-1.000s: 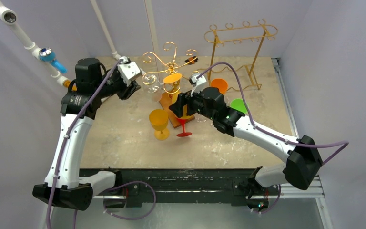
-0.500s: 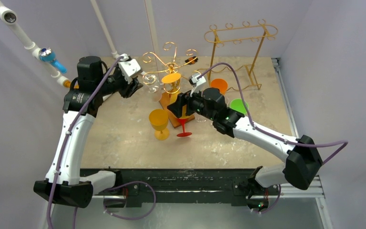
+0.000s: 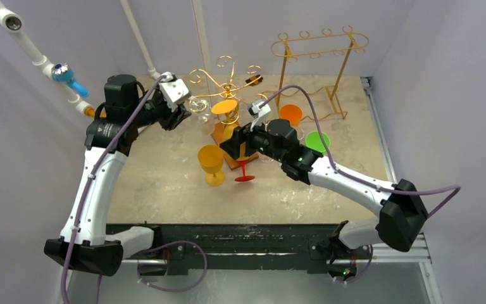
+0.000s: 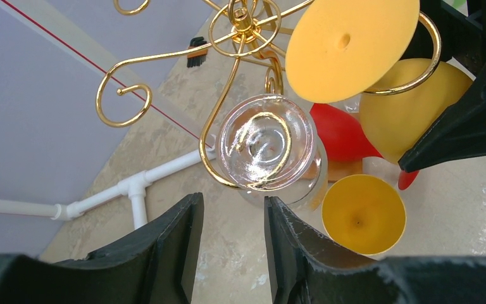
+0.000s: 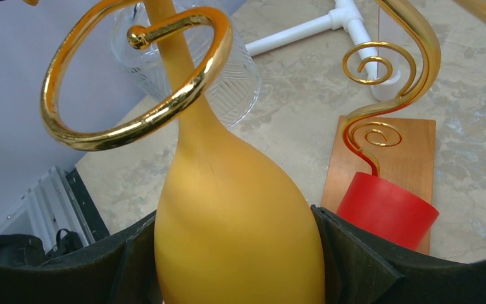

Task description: Place the wine glass upside down on the wine glass rack

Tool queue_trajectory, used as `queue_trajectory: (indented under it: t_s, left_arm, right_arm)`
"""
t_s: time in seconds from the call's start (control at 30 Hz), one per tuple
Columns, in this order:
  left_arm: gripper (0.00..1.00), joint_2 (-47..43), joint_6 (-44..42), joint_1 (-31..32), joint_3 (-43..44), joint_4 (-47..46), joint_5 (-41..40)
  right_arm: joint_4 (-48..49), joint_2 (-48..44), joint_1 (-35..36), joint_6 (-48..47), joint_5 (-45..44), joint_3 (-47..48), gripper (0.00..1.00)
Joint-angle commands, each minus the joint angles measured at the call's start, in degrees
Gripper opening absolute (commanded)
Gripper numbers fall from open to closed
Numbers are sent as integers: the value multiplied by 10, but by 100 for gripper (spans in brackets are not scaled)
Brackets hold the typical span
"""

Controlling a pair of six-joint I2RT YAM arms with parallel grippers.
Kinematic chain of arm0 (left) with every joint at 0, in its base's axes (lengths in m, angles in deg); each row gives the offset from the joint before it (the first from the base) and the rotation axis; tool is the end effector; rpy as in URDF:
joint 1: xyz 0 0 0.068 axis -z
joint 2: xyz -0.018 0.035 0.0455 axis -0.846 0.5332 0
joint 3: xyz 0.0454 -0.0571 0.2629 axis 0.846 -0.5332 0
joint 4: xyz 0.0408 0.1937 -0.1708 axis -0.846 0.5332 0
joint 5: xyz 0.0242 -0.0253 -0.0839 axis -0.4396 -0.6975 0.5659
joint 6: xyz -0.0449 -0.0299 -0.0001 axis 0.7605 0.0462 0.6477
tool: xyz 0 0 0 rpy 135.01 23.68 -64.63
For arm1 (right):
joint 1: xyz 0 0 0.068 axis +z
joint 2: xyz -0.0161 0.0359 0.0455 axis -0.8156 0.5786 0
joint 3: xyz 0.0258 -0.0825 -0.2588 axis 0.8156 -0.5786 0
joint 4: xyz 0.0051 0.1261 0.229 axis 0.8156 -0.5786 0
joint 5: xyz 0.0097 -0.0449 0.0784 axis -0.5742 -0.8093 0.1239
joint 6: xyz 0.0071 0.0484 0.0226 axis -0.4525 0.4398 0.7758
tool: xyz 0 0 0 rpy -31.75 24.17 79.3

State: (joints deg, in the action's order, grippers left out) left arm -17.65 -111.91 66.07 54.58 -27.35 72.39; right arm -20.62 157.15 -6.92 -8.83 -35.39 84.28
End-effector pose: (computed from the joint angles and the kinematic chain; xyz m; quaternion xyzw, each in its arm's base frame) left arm 0.2251 -0.0532 0.4378 0.4267 0.7015 -0.1360 0.5544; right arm 0.2174 0.2421 0.3185 -0.1996 0.7430 0.3748 0.5173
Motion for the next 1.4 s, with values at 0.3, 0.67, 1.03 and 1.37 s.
queue_trajectory:
  t_s: [0.3,0.67,1.03,1.37]
  left_arm:
    - [44,2,-5,7,10,-17,-17]
    - [44,4,-3,10,12,-16,-20]
    - [44,4,-5,12,19,-10,-26]
    - [44,8,-16,12,41,13,-42]
  right_arm:
    - [67,-30,12,-27,7,-36,0]
    - [120,-58,12,-35,-1,-80,0]
    - [148,-57,11,-2,-10,-107,19]
    - [85,-63,11,20,-29,-92,82]
